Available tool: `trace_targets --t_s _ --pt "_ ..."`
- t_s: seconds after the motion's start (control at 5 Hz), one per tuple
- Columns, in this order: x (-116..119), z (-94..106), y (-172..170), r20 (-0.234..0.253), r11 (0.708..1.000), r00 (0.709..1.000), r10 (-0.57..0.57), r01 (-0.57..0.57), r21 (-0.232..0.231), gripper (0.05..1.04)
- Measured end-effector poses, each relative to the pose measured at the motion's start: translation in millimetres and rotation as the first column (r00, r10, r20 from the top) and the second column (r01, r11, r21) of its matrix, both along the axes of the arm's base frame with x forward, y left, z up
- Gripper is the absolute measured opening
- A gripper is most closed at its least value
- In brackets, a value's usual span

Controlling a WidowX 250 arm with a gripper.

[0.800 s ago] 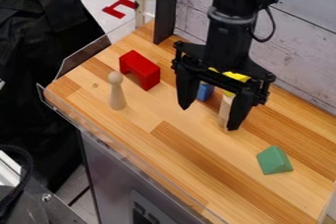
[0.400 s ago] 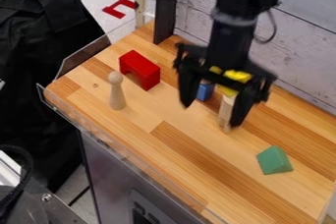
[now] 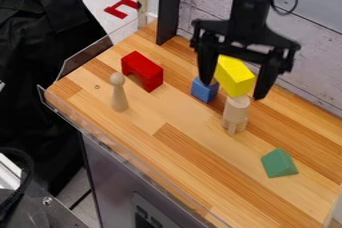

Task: Remove the yellow rectangular block off the tower and put it on top of the red arch

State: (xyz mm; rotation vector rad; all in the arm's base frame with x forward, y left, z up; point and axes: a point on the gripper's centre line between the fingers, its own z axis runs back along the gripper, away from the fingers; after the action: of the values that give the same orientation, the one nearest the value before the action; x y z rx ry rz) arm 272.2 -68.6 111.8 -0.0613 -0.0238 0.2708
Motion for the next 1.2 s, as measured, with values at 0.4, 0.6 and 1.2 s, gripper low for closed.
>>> trace_targets --t_s 0.4,0.6,1.2 --pt "9.4 23.8 8.3 0.131 0.903 0.893 0.430 -0.427 -0.051 1.001" --pt "15.4 24.8 8.0 0.158 0.844 0.829 0.536 -0.525 -0.105 1.001" --pt "36.2 9.1 11.8 0.130 0.800 0.789 0.601 -0.591 -0.110 1.001"
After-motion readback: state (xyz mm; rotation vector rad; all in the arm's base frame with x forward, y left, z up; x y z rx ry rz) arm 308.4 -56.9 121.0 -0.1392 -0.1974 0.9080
